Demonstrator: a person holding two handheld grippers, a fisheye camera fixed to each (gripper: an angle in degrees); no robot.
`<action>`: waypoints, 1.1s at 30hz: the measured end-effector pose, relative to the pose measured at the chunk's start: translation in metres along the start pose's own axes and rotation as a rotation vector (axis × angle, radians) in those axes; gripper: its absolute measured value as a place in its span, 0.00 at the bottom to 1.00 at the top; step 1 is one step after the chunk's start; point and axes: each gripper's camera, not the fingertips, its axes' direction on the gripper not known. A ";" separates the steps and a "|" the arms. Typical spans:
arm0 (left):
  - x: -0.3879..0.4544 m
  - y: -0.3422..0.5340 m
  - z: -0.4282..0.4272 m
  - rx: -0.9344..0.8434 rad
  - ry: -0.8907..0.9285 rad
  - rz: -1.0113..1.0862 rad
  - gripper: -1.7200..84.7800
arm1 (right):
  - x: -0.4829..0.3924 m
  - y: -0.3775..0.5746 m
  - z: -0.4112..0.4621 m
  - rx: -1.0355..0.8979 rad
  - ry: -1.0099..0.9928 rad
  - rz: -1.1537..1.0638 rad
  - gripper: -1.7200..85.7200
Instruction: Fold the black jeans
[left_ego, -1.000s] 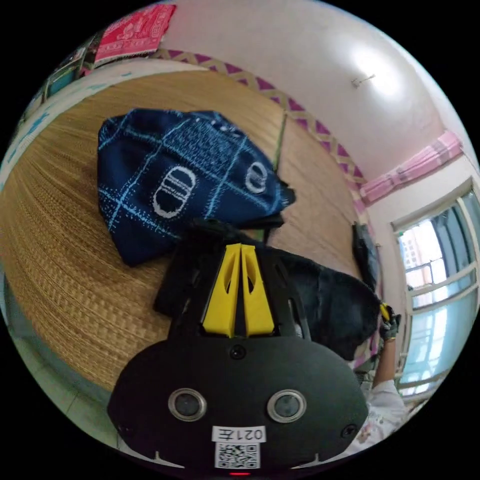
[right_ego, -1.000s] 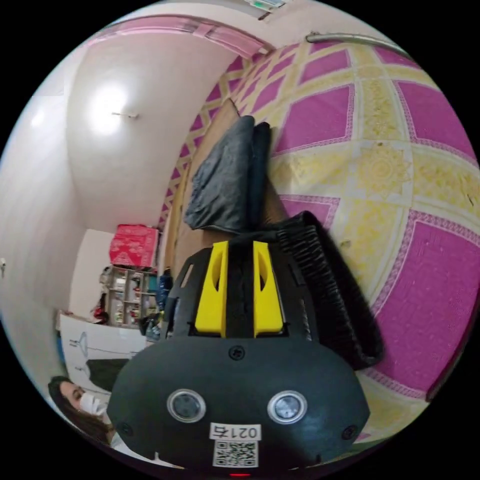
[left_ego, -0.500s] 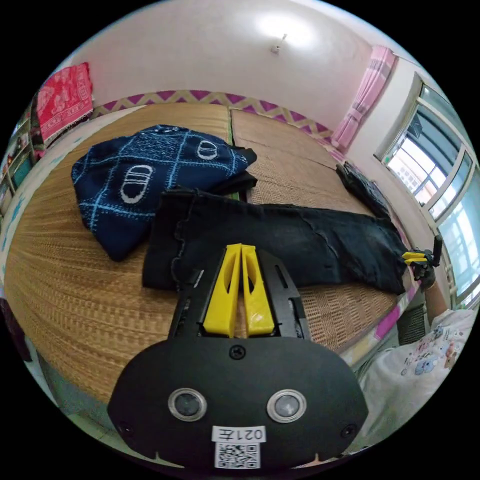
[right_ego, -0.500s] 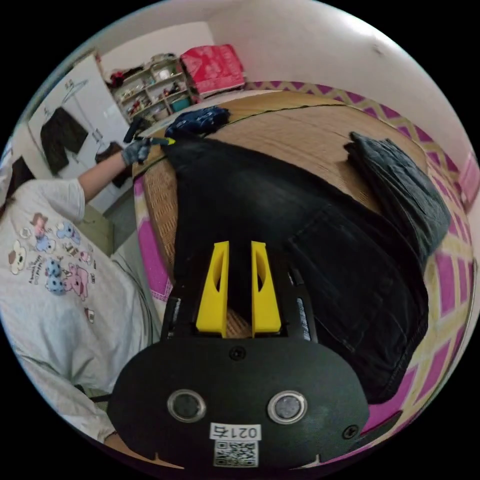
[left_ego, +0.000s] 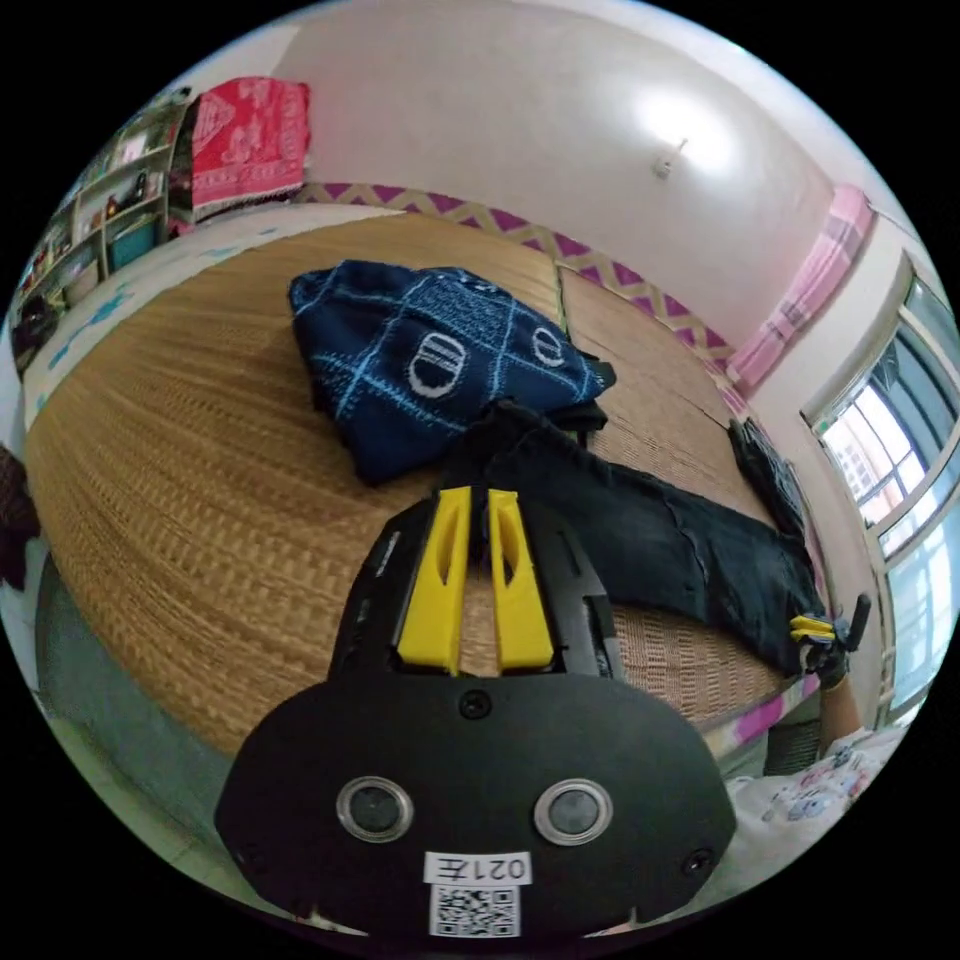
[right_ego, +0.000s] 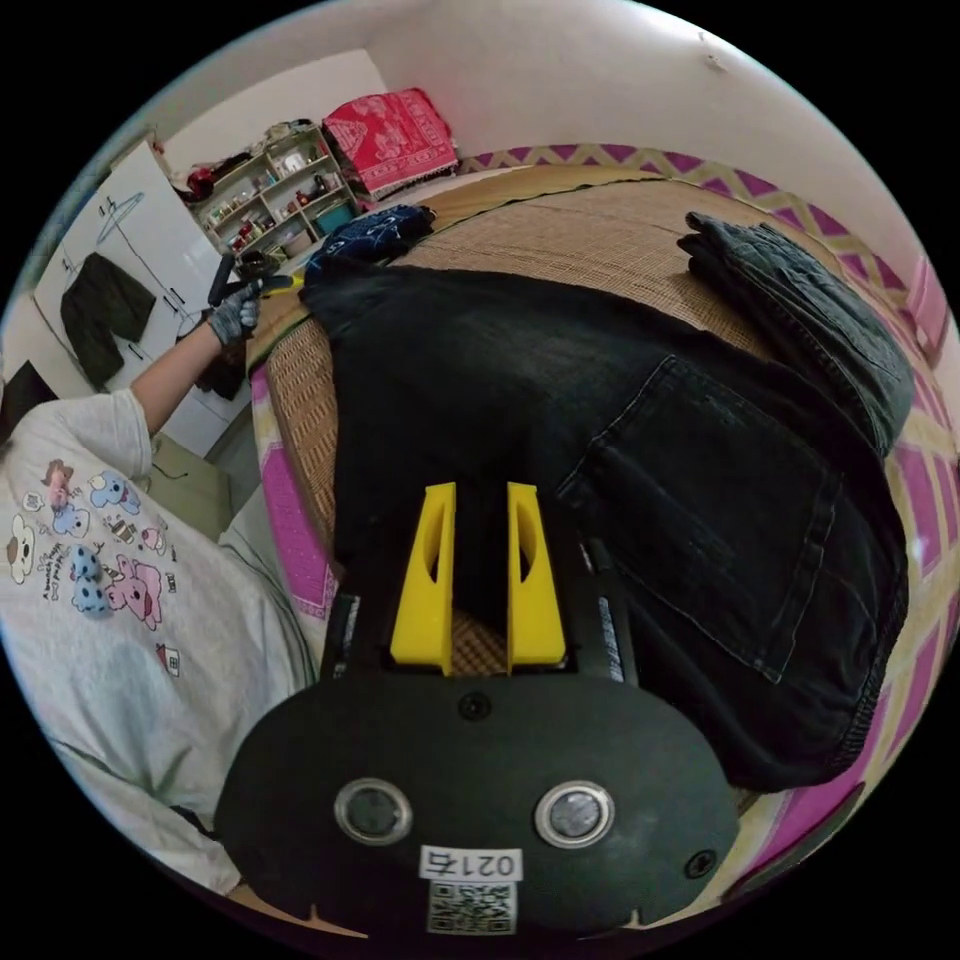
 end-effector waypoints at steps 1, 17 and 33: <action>-0.004 0.001 0.011 -0.034 0.024 -0.022 0.13 | 0.001 0.004 -0.003 0.023 -0.015 0.013 0.11; 0.112 0.015 0.029 0.041 0.241 0.129 0.07 | 0.015 0.106 -0.076 0.289 -0.097 0.196 0.11; 0.583 0.200 0.258 -0.258 0.247 0.757 0.07 | 0.049 0.179 -0.116 0.468 -0.101 0.255 0.11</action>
